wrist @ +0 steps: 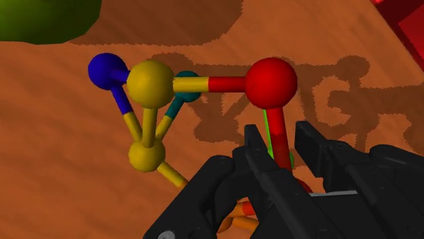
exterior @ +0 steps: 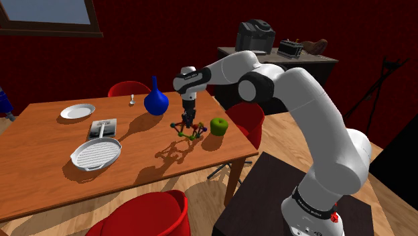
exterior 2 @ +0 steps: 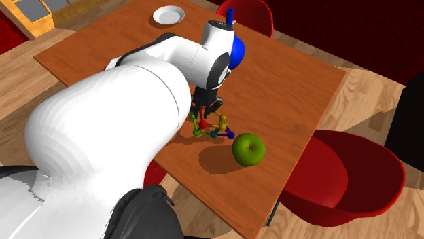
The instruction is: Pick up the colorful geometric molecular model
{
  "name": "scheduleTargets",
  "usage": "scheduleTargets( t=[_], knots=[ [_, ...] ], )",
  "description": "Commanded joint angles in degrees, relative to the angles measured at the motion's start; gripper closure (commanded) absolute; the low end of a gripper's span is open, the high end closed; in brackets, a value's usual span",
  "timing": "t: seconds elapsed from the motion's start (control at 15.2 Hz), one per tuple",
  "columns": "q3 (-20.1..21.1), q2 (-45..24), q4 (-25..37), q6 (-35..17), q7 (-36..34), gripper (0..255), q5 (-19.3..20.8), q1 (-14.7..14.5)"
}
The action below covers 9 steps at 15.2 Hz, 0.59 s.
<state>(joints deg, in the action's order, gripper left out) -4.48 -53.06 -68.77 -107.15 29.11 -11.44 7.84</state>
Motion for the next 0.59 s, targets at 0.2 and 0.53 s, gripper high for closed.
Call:
scheduleTargets(
  t=[0.2,0.53],
  knots=[
    [-0.1,2.3,0.0,2.2,-0.3,255,0.2,0.0],
    [-0.2,3.5,0.4,3.8,-0.5,255,0.3,0.0]
  ],
)
